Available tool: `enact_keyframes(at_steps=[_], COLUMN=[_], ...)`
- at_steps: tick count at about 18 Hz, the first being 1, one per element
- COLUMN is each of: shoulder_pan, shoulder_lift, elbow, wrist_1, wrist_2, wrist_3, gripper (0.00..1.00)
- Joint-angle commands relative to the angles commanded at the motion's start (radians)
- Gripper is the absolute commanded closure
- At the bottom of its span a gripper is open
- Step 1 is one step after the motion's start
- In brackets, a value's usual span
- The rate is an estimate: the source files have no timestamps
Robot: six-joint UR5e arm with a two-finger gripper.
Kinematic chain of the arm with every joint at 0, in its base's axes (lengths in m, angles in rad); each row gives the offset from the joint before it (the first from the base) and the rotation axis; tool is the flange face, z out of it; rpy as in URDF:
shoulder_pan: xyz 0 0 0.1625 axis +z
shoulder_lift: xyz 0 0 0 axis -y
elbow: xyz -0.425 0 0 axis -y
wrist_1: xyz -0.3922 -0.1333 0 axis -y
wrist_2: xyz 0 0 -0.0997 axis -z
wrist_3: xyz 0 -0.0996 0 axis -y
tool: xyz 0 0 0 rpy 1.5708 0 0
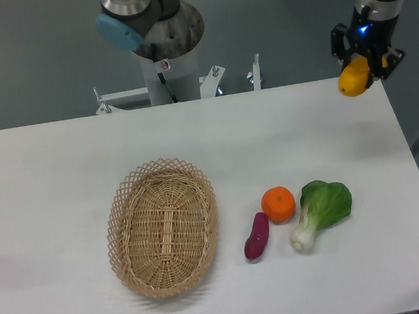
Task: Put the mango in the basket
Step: 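Carry the held yellow mango with the gripper toward the table center, then move the mango over the wicker basket and lower it inside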
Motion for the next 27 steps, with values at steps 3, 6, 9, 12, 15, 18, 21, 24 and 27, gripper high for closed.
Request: enact_keyframes(at_steps=[3, 6, 9, 12, 15, 18, 21, 24, 27], shoulder_pan=[-0.005, -0.011, -0.050, -0.138, -0.237, -0.328, -0.446, -0.553, -0.645], shoulder_lift=[0.002, 0.003, 0.014, 0.018, 0.029, 0.029, 0.012, -0.032, -0.069], elbow=[-0.005, -0.008, -0.011, -0.017, -0.017, -0.023, -0.040, -0.081, -0.118], wrist_1=[0.000, -0.002, -0.002, 0.002, 0.008, 0.012, 0.099, 0.242, 0.323], wrist_2=[0.000, -0.002, -0.026, -0.028, -0.034, -0.044, -0.049, -0.040, -0.040], wrist_3=[-0.008, -0.029, -0.124, -0.285, -0.466, -0.673, -0.895, -1.082, -1.204], gripper=[0.57, 0.57, 0.57, 0.57, 0.57, 0.57, 0.57, 0.57, 0.57])
